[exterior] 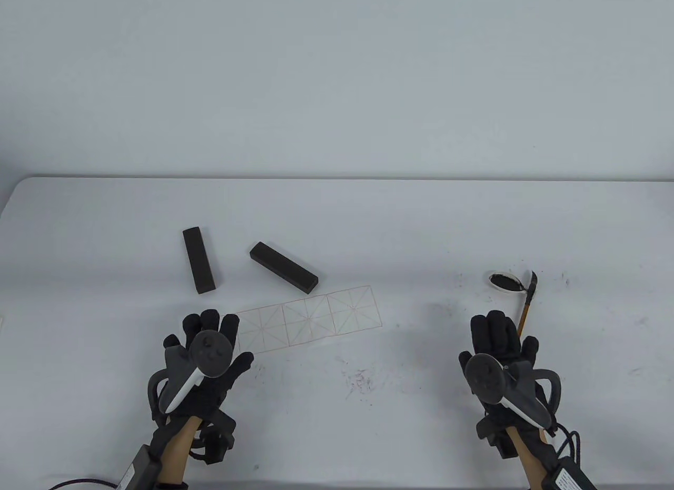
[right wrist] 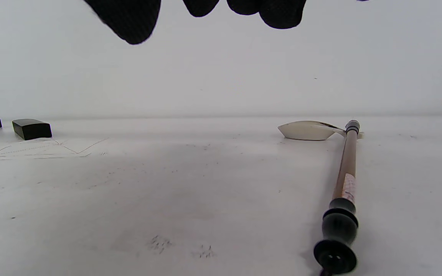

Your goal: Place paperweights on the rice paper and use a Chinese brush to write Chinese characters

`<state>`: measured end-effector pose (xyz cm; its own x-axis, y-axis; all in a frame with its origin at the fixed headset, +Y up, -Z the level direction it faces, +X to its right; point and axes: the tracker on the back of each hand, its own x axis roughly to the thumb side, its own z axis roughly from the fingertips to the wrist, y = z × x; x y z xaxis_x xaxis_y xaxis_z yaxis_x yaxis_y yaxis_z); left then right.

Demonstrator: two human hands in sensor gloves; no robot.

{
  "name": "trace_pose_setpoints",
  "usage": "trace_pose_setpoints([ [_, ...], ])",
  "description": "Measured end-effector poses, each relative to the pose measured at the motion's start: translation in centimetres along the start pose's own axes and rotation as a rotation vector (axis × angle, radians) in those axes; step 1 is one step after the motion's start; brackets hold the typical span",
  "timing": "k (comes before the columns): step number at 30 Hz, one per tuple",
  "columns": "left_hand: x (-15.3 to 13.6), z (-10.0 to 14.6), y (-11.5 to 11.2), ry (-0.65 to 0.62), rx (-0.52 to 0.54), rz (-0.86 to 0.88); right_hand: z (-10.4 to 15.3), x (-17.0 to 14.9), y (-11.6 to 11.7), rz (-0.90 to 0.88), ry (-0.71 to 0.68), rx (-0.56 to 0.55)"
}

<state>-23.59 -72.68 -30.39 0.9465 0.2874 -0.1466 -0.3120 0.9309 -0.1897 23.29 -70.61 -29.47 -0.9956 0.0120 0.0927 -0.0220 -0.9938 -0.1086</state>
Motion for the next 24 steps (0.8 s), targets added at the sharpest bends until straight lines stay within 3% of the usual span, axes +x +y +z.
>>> trace_pose_setpoints([
  [13,-0.1,-0.7,0.3,0.053,-0.015,0.009,0.3,-0.4,-0.7,-0.038,0.005,0.002],
  [24,3.5,-5.2,0.1,0.1,-0.163,-0.08,0.3,-0.8,-0.9,-0.073,-0.001,0.007],
])
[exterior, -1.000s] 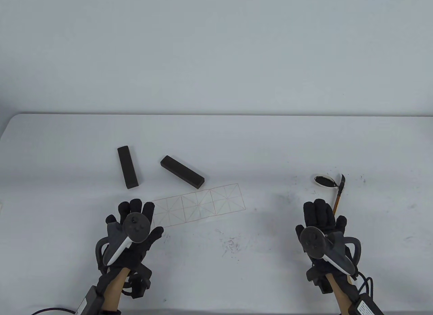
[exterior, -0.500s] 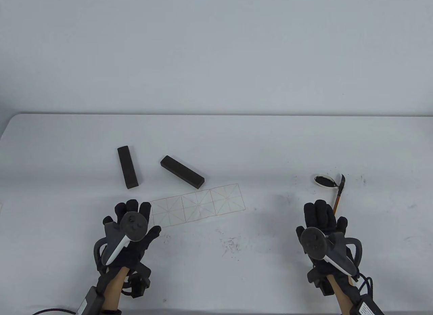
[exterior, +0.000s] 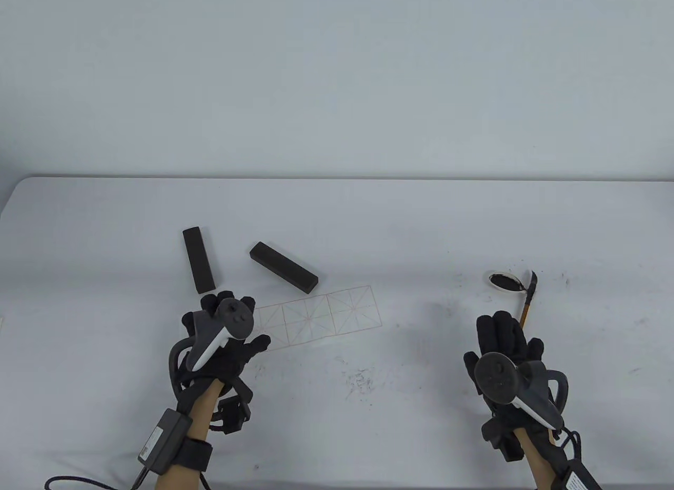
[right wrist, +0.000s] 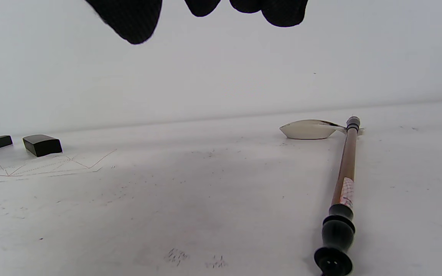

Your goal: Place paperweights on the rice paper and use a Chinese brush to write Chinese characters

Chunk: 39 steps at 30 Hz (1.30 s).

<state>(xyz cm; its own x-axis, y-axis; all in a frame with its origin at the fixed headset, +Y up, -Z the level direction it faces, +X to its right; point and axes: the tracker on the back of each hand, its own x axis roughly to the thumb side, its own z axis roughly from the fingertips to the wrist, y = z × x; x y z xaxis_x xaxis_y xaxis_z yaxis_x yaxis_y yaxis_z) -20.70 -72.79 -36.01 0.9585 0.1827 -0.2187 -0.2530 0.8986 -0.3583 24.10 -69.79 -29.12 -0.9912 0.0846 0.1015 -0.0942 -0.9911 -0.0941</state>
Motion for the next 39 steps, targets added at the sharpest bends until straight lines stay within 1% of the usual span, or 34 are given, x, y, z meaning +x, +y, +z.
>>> trace_pose_setpoints([
  [6,1.9,-2.6,-1.3,0.045,-0.062,-0.087,0.0,-0.1,0.0,-0.008,0.002,0.007],
  [11,2.4,-4.0,-2.2,0.117,-0.124,-0.151,0.0,-0.1,0.0,-0.014,0.0,0.008],
  [12,2.5,-4.2,-2.4,0.133,-0.151,-0.169,0.0,-0.1,0.0,-0.016,0.0,0.008],
  [14,2.4,-4.4,-2.4,0.14,-0.188,-0.159,0.0,-0.1,-0.1,-0.016,-0.002,0.009],
  [26,2.6,-4.2,-2.5,0.133,-0.203,-0.161,0.0,-0.2,0.0,-0.01,0.001,0.011],
  [33,3.5,-3.4,-3.4,0.048,-0.207,-0.212,0.0,-0.1,0.0,-0.008,0.002,0.014],
  [39,5.0,-2.3,-4.1,-0.035,-0.187,-0.305,0.0,-0.1,0.0,-0.009,0.002,0.013],
])
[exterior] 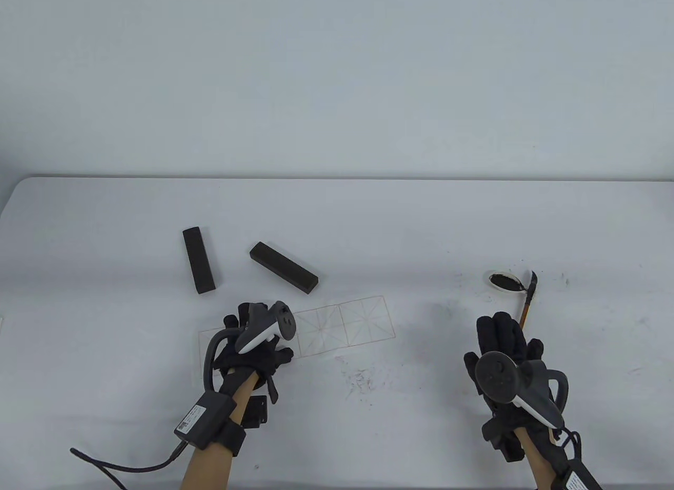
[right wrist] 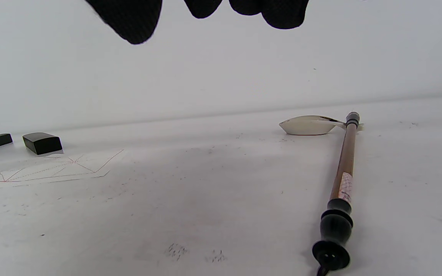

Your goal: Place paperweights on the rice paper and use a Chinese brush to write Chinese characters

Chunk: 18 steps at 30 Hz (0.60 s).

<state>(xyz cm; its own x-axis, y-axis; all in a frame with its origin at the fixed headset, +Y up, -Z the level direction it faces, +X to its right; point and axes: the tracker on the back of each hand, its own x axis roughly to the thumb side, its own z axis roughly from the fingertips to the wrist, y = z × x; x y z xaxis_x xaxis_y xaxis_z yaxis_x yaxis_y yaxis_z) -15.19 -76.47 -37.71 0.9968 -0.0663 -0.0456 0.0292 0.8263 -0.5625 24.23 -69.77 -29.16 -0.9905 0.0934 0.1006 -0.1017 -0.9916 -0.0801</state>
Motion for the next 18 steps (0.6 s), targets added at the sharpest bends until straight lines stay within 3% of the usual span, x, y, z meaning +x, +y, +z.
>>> trace_pose_setpoints([
  [18,5.2,3.3,-1.7,-0.14,0.052,-0.262,0.1,0.3,0.1,0.014,-0.008,0.017],
])
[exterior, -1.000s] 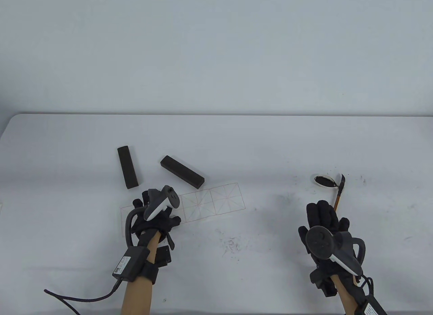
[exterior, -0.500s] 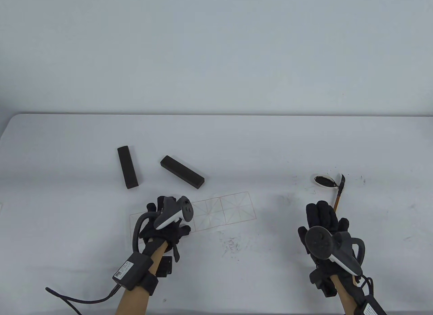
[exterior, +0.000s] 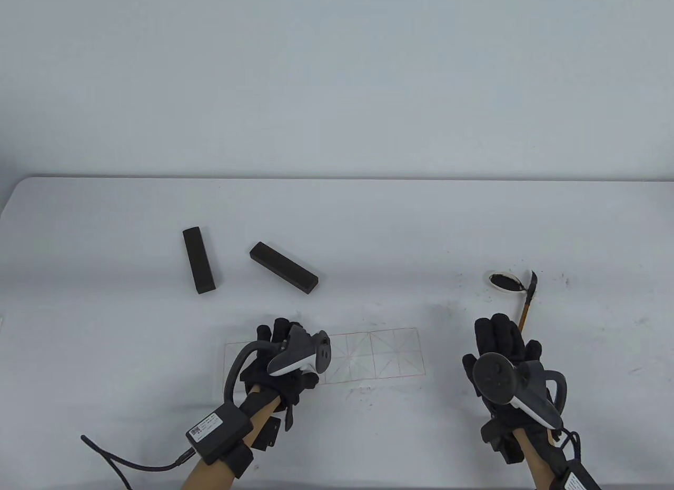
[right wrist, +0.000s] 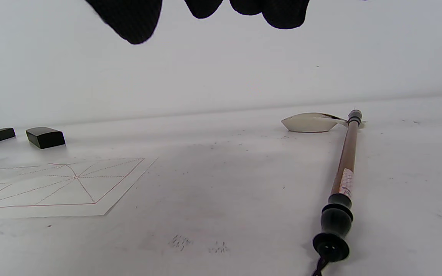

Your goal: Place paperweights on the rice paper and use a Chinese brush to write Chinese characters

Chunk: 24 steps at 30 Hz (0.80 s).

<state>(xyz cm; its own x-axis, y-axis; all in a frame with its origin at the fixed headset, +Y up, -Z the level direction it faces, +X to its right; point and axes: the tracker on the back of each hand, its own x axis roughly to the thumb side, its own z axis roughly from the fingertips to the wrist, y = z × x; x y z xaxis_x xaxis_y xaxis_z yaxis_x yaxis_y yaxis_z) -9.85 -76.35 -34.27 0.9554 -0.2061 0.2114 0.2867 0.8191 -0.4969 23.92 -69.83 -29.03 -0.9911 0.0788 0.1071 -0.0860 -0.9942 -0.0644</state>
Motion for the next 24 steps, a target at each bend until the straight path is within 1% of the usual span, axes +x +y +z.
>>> trace_pose_setpoints([
  [13,1.4,1.5,-0.9,-0.063,0.001,-0.043,0.0,0.1,0.1,0.001,-0.003,0.011],
  [24,1.5,1.7,-1.1,-0.076,0.002,-0.029,0.0,0.1,0.1,0.002,-0.002,0.015],
])
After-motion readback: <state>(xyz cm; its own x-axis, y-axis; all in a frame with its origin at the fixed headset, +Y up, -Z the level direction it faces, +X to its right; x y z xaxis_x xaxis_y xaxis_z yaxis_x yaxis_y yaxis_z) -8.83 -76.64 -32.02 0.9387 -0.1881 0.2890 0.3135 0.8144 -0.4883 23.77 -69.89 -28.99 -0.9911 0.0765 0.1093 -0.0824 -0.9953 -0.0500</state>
